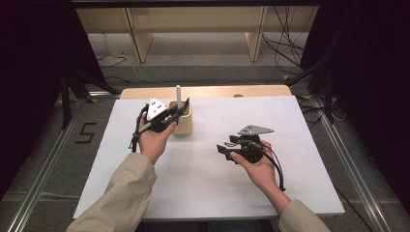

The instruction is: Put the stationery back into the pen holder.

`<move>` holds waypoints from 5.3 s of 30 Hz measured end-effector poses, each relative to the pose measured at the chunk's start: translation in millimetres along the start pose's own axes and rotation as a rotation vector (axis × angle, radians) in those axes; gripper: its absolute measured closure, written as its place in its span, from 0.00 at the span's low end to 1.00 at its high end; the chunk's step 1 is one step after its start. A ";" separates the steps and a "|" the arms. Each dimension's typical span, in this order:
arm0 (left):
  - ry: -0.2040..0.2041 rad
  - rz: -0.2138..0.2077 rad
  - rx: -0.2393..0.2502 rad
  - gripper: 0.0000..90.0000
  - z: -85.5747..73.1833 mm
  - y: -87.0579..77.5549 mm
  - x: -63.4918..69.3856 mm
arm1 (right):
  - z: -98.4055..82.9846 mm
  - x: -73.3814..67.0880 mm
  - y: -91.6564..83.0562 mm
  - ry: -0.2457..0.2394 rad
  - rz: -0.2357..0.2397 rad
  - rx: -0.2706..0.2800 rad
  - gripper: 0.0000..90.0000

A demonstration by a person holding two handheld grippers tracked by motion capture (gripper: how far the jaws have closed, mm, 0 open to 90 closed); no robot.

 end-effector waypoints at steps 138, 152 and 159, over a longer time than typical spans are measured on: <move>0.044 -0.003 -0.227 0.34 -109.3 -82.9 3.8 | -56.0 49.6 -59.4 -0.046 -0.038 -0.458 0.51; 0.037 0.000 -0.228 0.34 -110.5 -83.0 1.9 | -67.0 47.2 -63.7 -0.082 -0.004 -0.532 0.58; 0.037 0.000 -0.227 0.34 -110.6 -82.8 1.7 | -69.7 46.7 -62.5 -0.104 0.000 -0.570 0.61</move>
Point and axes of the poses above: each handheld gripper's, and its own axes: y roughly forward along the jaws, z roughly out of its top, x roughly to its right, the point moved 3 cm from there along y, roughly forward along the jaws, and after that the axes turned 1 degree about -y, right-handed, at the moved point
